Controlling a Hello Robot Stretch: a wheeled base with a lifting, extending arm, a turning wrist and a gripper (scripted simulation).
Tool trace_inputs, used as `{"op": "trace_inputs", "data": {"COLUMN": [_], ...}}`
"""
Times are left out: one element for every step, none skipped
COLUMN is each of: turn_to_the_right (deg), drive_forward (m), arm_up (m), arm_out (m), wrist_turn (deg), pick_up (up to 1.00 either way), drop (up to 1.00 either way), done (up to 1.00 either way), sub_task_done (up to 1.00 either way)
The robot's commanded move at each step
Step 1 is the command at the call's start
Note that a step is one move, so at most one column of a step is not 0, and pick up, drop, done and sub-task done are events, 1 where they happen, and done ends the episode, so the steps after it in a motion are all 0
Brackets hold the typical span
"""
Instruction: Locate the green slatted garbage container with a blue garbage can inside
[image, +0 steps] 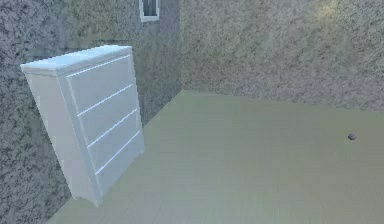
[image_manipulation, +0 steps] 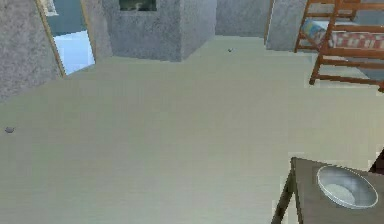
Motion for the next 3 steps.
{"op": "trace_inputs", "data": {"turn_to_the_right": [0.0,45.0,45.0], "drive_forward": [0.35,0.0,0.0], "arm_up": [0.0,0.0,0.0], "arm_out": [0.0,0.0,0.0], "wrist_turn": [0.0,0.0,0.0], "pick_up": [0.0,0.0,0.0], "drop": [0.0,0.0,0.0], "done": [0.0,0.0,0.0], "sub_task_done": [0.0,0.0,0.0]}}
